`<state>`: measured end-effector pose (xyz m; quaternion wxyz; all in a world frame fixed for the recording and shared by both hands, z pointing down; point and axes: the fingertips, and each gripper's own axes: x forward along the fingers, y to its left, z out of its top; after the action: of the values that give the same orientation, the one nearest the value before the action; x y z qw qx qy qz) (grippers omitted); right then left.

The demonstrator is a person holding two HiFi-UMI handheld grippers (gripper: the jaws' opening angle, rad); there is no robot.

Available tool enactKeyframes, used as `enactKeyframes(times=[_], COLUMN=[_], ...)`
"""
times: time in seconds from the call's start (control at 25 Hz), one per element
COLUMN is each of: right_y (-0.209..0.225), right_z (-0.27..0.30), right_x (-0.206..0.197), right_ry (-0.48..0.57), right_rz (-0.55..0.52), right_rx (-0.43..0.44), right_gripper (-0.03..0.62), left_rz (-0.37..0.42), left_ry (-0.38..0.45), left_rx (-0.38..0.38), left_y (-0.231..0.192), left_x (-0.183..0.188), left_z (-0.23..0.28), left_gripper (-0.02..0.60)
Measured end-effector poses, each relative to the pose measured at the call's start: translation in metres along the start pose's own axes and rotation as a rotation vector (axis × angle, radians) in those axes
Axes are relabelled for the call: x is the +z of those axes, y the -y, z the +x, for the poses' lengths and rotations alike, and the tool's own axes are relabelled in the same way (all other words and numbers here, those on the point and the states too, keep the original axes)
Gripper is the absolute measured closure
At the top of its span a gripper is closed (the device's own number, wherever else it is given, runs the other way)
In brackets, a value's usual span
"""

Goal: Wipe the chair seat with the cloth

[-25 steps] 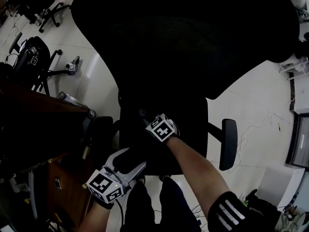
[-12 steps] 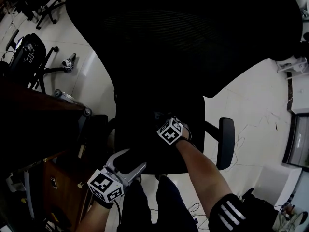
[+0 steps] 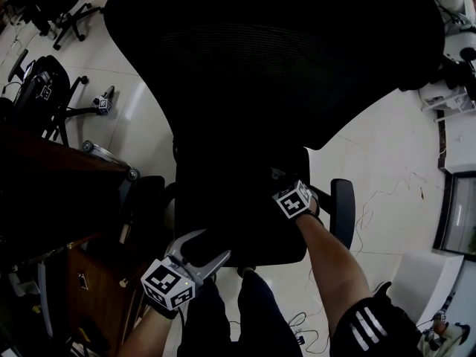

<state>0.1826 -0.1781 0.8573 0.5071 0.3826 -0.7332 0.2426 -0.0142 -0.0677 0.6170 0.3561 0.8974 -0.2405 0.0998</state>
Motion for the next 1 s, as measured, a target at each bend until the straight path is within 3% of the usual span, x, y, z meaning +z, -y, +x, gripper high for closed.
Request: enactKeyframes(times=[0.12,0.28,0.52,0.72,1.0], right_y=[-0.040,-0.135,-0.231,-0.225,-0.146], right_z=[-0.008,-0.005,0.020,0.033,0.010], right_x=[0.049,0.103,0.109,0.066,-0.022], right_ry=[0.113,0.196,0.155,0.079,-0.001], right_rz=[0.064,-0.016,-0.153,-0.193,-0.148], right_rx=[0.077,0.214,0.318,0.301,0.205], right_gripper=[0.559,0.558,0.557,0.559,0.559], left_rz=[-0.003,-0.007,-0.014,-0.027,-0.020], left_ry=[-0.007,-0.015,-0.015,-0.014,-0.026], left_rx=[0.025,0.054,0.076,0.077,0.049], left_y=[-0.004,-0.007,-0.011,-0.009,0.007], left_x=[-0.003,-0.009,-0.023,-0.029,-0.028], left_z=[-0.012,-0.030,-0.043,-0.043,-0.032], left_gripper=[0.293,0.293,0.293,0.293,0.293])
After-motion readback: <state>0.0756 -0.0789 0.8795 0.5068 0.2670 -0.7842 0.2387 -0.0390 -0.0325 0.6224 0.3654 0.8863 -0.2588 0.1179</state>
